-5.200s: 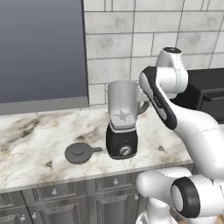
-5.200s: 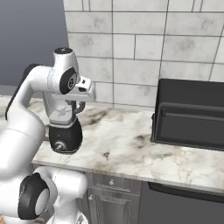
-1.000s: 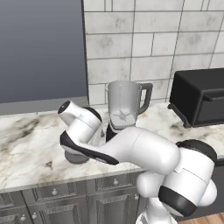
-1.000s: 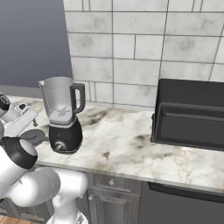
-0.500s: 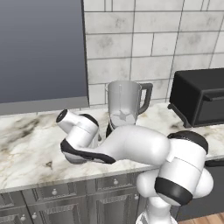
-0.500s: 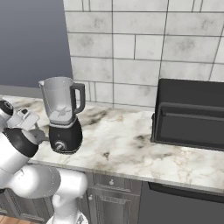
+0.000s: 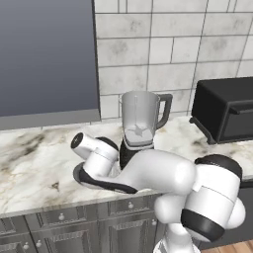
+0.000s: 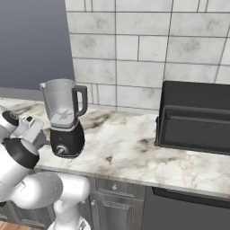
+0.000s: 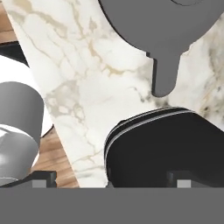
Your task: Close the lid blender by securely placing the lid on top.
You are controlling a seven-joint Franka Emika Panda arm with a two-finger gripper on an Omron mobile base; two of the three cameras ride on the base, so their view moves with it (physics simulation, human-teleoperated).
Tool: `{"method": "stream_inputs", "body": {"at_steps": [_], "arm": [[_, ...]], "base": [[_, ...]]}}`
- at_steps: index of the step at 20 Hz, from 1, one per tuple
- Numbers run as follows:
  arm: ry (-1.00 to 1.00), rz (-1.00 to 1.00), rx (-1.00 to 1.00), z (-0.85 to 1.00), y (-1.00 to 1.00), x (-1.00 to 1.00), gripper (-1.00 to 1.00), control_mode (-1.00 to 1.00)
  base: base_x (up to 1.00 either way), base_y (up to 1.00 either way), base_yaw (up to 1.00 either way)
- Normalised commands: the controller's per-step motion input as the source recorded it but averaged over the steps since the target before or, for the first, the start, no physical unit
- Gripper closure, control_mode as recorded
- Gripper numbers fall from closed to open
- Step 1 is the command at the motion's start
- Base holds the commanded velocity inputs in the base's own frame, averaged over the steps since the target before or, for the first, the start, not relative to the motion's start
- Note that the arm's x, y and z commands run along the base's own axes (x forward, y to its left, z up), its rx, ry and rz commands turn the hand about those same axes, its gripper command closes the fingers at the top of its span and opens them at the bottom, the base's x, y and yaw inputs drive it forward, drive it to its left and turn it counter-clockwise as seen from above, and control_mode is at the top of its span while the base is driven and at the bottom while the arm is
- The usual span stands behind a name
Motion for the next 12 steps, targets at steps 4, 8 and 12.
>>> {"method": "stream_inputs", "body": {"at_steps": [4,8,12], "arm": [[0.0,0.1,0.0,-0.16,-0.12,0.18,-1.0,-1.0],[0.02,0.03,0.0,-0.02,0.04,0.49,-1.0,-1.0],[0.05,0.0,0.0,0.0,0.16,0.4,-1.0,-1.0]], "base": [[0.0,0.0,0.0],[0.0,0.0,0.0],[0.0,0.0,0.0]]}}
